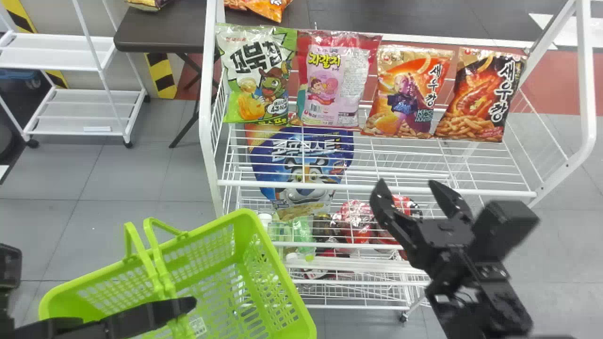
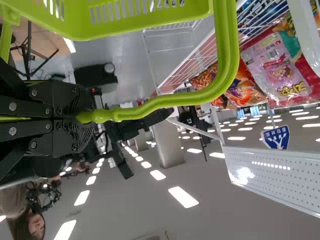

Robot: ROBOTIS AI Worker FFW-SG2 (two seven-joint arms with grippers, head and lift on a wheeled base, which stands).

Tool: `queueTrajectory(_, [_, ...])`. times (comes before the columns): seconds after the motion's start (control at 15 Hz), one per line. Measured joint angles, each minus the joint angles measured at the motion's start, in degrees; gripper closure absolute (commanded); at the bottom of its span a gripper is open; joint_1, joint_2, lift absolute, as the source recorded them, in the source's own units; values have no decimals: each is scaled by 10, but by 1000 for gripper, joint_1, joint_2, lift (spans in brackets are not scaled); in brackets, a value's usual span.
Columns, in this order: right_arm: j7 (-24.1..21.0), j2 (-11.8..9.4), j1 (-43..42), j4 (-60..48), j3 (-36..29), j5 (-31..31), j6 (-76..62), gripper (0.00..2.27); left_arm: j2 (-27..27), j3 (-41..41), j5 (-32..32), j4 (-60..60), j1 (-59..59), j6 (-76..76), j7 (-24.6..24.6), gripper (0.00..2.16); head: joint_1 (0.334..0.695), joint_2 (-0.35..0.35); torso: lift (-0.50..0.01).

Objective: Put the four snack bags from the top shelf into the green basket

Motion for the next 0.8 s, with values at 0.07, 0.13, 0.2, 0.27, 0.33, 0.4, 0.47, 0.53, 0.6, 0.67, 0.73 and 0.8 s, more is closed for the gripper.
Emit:
queueTrajectory(0.07, [-2,0,-31,19,12,-1,24,124,0,-4,-1,0,0,0,0,2148,695,-32,0])
queueTrajectory(0.13, [-5,0,-68,43,29,-3,43,127,0,-9,-3,0,1,0,0,2148,695,6,0])
queueTrajectory(0.2, [-9,0,-106,69,49,-4,55,127,0,-12,-4,0,1,0,0,2148,695,29,0])
queueTrajectory(0.27, [-11,0,-138,89,66,-4,65,127,0,-15,-4,0,2,0,0,2148,695,54,0])
queueTrajectory(0.33, [-19,0,-173,111,86,-5,80,127,1,-17,-4,0,1,0,0,2148,695,77,0])
queueTrajectory(0.4, [-31,0,-208,134,108,-4,91,127,2,-18,-4,0,-1,0,0,2148,695,98,0])
queueTrajectory(0.47, [-43,0,-239,159,127,-2,96,127,2,-19,-5,1,-3,0,0,2148,695,117,0])
queueTrajectory(0.53, [-55,0,-275,193,146,-2,97,127,3,-19,-5,1,-6,0,0,2148,695,133,0])
queueTrajectory(0.6, [-66,0,-311,229,164,-3,95,127,4,-20,-7,3,-11,0,0,2148,695,145,0])
queueTrajectory(0.67, [-70,0,-342,264,175,-4,89,127,4,-22,-9,4,-15,0,0,2148,695,160,0])
queueTrajectory(0.73, [-72,0,-378,308,184,-5,76,127,4,-23,-13,6,-19,0,0,2148,695,163,0])
queueTrajectory(0.8, [-72,0,-412,356,191,-6,55,127,5,-24,-16,7,-21,0,0,2148,695,162,0])
